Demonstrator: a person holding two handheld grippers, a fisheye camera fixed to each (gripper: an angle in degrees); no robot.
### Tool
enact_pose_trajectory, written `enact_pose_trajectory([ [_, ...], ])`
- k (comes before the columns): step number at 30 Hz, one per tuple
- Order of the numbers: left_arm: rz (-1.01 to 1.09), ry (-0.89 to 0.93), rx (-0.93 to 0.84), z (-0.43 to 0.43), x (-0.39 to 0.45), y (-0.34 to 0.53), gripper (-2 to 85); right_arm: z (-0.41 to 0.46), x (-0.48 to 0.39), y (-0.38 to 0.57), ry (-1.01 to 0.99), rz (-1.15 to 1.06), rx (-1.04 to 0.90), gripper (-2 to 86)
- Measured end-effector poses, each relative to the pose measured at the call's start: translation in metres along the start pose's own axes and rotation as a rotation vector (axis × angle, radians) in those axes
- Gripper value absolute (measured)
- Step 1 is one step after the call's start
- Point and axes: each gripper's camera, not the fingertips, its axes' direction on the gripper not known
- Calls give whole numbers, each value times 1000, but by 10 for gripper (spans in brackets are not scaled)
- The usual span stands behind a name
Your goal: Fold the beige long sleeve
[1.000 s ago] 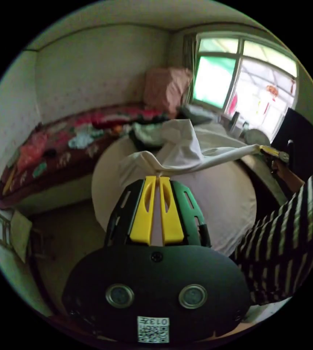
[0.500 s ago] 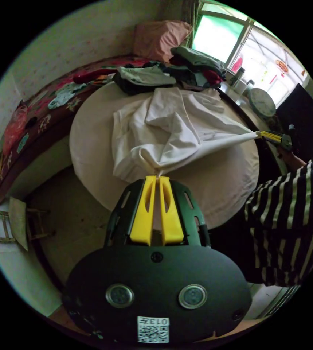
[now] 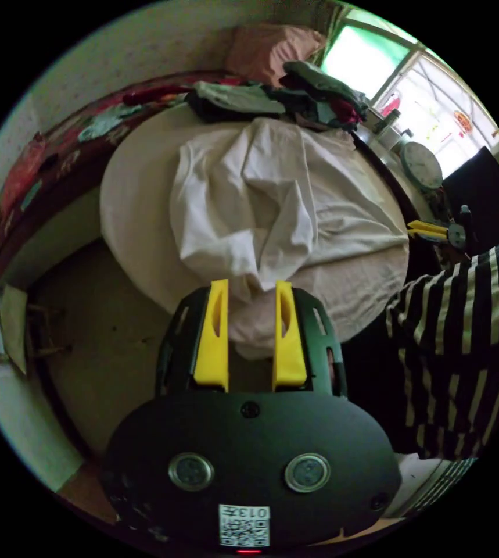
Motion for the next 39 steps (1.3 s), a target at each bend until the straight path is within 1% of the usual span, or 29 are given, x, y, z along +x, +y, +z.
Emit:
enact_pose_trajectory([
  [2, 75, -33, -8, 11, 10, -26, 135, 10, -20, -50, -107, -136, 73, 75],
  [4, 128, -60, -34, 28, 17, -46, 144, 23, -38, -84, -157, -242, 97, 73],
  [5, 143, -53, -69, 44, 19, -57, 148, 33, -49, -104, -205, -305, 92, 71],
  [7, 162, -1, -145, 68, 20, -66, 144, 45, -61, -129, -275, -360, 76, 67],
  [10, 206, 1, -229, 94, 23, -68, 90, 66, -77, -153, -300, -437, 13, 56],
  [11, 212, -10, -264, 103, 21, -67, 37, 76, -80, -158, -303, -442, -26, 51],
  [16, 274, 30, -251, 99, 15, -66, 11, 83, -78, -169, -366, -373, -62, 16],
  [18, 321, 66, -232, 88, 14, -61, 7, 81, -82, -166, -347, -392, -62, 10],
  [20, 352, 94, -201, 75, 15, -54, 5, 68, -86, -157, -313, -392, -9, 5],
  [23, 413, 113, -201, 55, 22, -39, 3, 42, -93, -137, -271, -410, 73, 3],
  [24, 460, 120, -205, 49, 29, -31, 3, 37, -96, -132, -265, -418, 81, 2],
  [28, 511, 130, -247, 53, 37, -7, 3, 25, -121, -103, -252, -392, 81, 1],
  [30, 495, 105, -315, 79, 31, 6, 4, 36, -131, -94, -263, -384, 31, 0],
  [32, 456, 98, -351, 99, 27, 14, 5, 59, -143, -81, -318, -386, -99, 0],
  [34, 433, 84, -370, 111, 24, 18, 8, 64, -147, -70, -319, -390, -127, 0],
  [36, 402, 97, -355, 109, 20, 17, 14, 57, -141, -61, -309, -362, -112, 2],
  [38, 373, 116, -358, 101, 15, 17, 23, 43, -111, -46, -266, -197, -65, 7],
  [39, 341, 146, -331, 94, 8, 20, 35, 40, -101, -41, -252, -145, -59, 9],
])
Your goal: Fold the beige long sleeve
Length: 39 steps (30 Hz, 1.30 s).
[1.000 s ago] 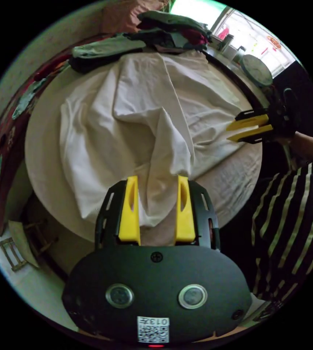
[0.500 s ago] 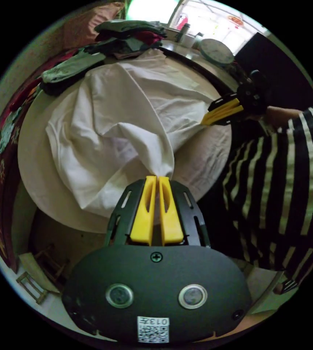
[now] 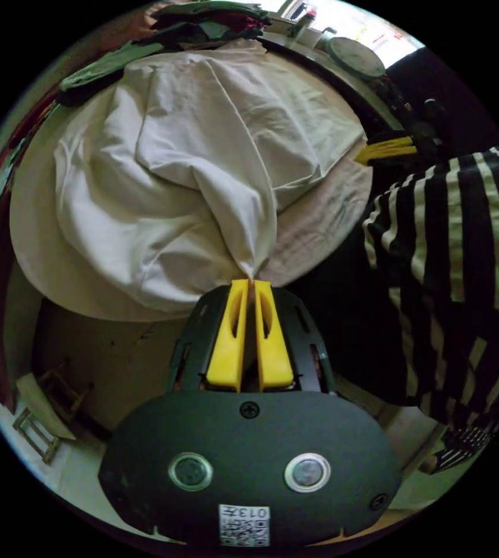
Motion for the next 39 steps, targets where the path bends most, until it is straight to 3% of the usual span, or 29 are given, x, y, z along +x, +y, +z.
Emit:
enact_pose_trajectory([
  [5, -128, -40, 112, -24, -12, 24, 83, -20, 76, 83, 142, 423, 20, 60],
  [11, -115, -137, 73, 6, -4, -26, 117, -8, 109, 118, 114, 573, -10, 78],
  [15, -127, -180, -5, 29, -9, -49, 102, 4, 113, 119, 55, 590, -53, 62],
  [20, -88, -118, -60, 18, -23, -58, 25, 2, 95, 118, 173, 462, -138, 15],
  [26, 49, -192, 15, -25, 5, -52, 15, -42, 81, 155, 271, 393, -57, 9],
  [29, 67, -183, -35, -8, 8, -49, 17, -27, 79, 174, 256, 399, -110, 12],
  [32, 1, -173, -125, 18, 1, -45, 24, -1, 78, 188, 216, 406, -192, 22],
  [39, -377, -144, 113, -46, -64, 16, 64, -33, 89, 199, 220, 482, -56, 84],
])
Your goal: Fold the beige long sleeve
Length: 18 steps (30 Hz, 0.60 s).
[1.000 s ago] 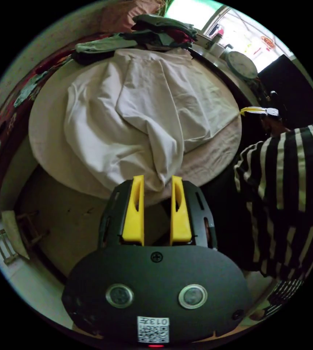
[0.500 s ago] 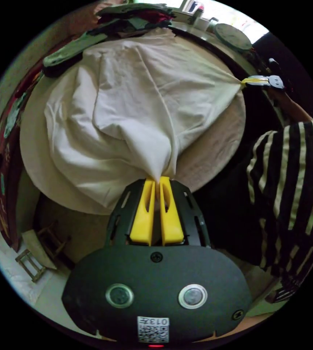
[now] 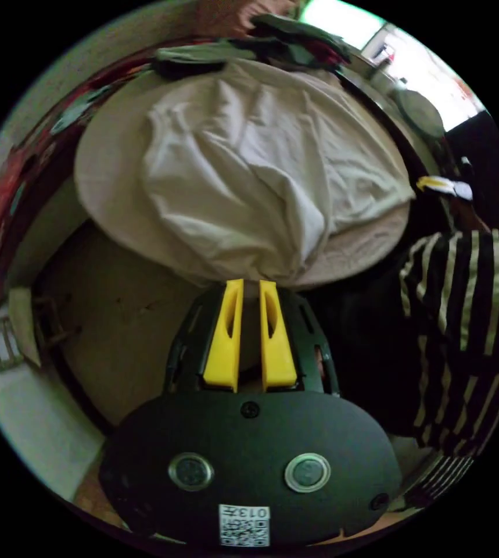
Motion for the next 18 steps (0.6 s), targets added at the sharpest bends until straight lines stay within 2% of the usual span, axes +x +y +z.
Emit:
enact_pose_trajectory([
  [3, -122, -20, 69, -15, -41, -25, 87, -18, -7, -32, -101, 16, 114, 86],
  [8, -123, -24, 48, -4, -75, -98, 127, -21, -59, -130, -263, -63, 214, 83],
  [16, -48, 44, -14, 9, -104, -159, 138, 7, -111, -261, -191, -64, 119, 94],
  [18, -46, 55, -36, 11, -110, -165, 100, 16, -116, -279, -174, -53, 78, 89],
])
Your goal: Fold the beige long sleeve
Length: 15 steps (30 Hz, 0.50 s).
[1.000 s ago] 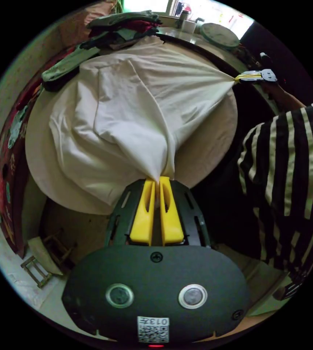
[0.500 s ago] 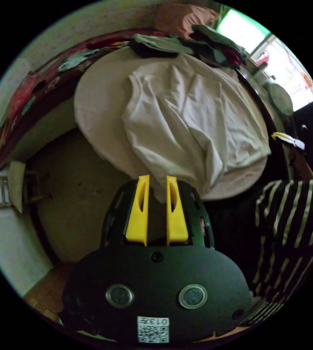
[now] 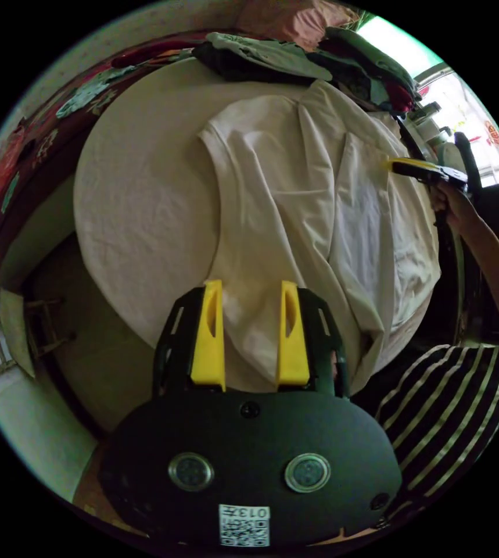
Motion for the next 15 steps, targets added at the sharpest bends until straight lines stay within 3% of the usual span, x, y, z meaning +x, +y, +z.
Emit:
enact_pose_trajectory([
  [5, 2, 10, -27, -8, -15, -6, 11, 5, -10, -16, 73, 38, -43, 18],
  [11, -33, -39, 33, -42, -40, 11, 0, -68, 9, 39, 102, 147, 151, 9],
  [15, -82, -46, 83, -58, -63, 25, 11, -93, 35, 102, 186, 331, 108, 10],
])
